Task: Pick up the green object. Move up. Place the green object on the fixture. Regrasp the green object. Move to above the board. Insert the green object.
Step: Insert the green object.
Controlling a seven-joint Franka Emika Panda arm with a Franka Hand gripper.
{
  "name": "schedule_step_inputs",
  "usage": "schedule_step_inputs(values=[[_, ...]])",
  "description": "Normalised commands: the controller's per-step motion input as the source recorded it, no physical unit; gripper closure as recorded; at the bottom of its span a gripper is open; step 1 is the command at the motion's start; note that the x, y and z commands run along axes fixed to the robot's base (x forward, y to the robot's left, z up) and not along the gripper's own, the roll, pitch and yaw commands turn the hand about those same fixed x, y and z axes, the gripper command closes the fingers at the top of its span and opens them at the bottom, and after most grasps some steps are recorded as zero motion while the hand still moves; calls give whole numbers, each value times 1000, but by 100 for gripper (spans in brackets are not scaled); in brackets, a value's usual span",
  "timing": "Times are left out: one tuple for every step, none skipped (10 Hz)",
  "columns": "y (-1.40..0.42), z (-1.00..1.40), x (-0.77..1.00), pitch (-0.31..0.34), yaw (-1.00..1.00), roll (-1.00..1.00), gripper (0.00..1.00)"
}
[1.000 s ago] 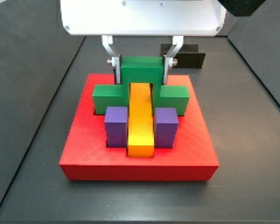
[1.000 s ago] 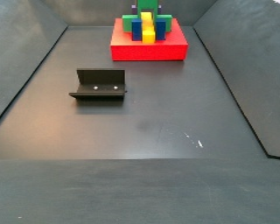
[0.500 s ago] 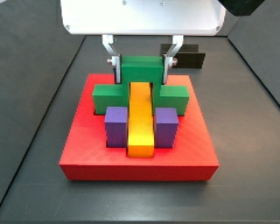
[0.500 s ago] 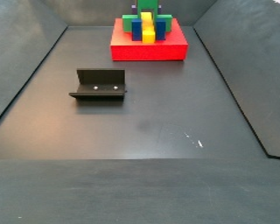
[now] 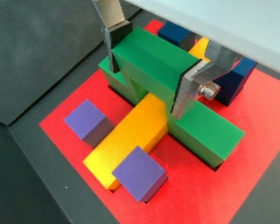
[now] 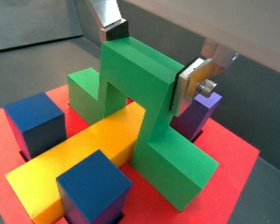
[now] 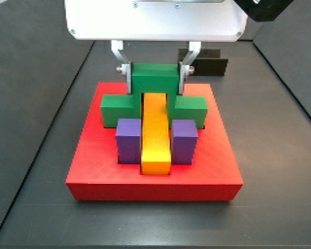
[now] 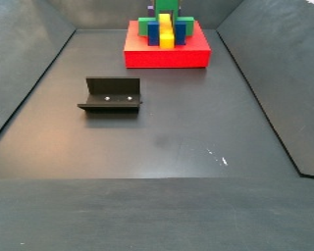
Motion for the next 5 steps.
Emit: schedule_step_inputs(values=[[103,0,0,0,-11,-70,100],[14,0,0,0,0,-64,100],[0,-54,137,0,-14,-4,100],[0,-283,360,43,-49,0,100],[0,-351,369,44,-60,0,100]])
